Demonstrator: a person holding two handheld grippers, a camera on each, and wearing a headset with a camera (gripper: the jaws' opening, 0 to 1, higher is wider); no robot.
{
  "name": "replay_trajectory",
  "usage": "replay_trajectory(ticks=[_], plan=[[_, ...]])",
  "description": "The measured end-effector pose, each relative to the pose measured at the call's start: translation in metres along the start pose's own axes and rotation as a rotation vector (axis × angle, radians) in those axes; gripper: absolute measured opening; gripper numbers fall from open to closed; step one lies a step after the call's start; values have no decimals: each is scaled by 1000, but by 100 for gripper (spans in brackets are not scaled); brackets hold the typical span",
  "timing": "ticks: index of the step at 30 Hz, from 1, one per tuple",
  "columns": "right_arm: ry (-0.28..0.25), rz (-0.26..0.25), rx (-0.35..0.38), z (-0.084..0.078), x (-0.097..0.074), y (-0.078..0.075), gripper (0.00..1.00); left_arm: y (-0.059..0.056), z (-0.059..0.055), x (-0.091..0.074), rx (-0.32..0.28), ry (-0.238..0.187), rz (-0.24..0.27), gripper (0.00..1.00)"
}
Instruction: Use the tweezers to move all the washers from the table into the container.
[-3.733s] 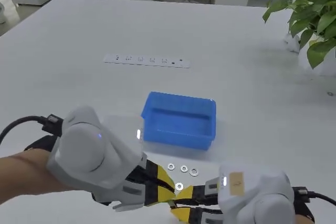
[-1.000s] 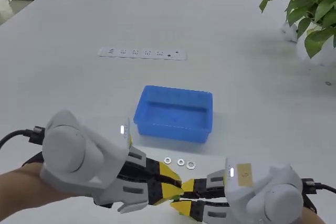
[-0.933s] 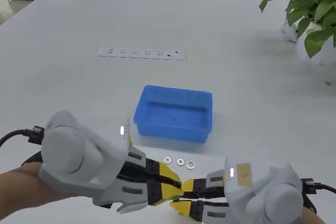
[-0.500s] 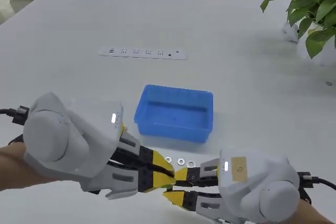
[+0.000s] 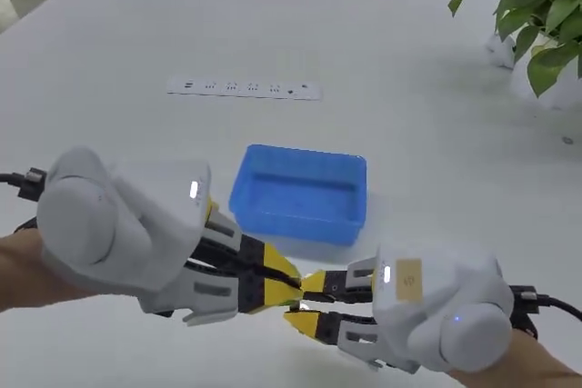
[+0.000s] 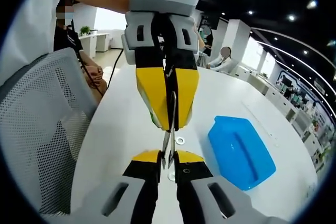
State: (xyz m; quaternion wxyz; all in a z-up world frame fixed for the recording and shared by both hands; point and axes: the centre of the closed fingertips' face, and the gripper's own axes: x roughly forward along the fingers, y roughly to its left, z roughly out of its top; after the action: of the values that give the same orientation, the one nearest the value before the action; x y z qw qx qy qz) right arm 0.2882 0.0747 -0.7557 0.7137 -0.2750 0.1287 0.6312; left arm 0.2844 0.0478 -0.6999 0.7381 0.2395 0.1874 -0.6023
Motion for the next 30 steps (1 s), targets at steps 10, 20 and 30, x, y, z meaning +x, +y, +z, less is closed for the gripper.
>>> replay_trajectory(ticks=[10,20,30], plan=[[23,-10,27,-12,3,-8,12,8,-5,10,-10,4,-13,6],[29,2,78,-20,8,-8,12,11,-14,15,-36,12,-28,6],[17,5,113,-22,9,-10,12,12,-15,17,-55,24,-37,6]])
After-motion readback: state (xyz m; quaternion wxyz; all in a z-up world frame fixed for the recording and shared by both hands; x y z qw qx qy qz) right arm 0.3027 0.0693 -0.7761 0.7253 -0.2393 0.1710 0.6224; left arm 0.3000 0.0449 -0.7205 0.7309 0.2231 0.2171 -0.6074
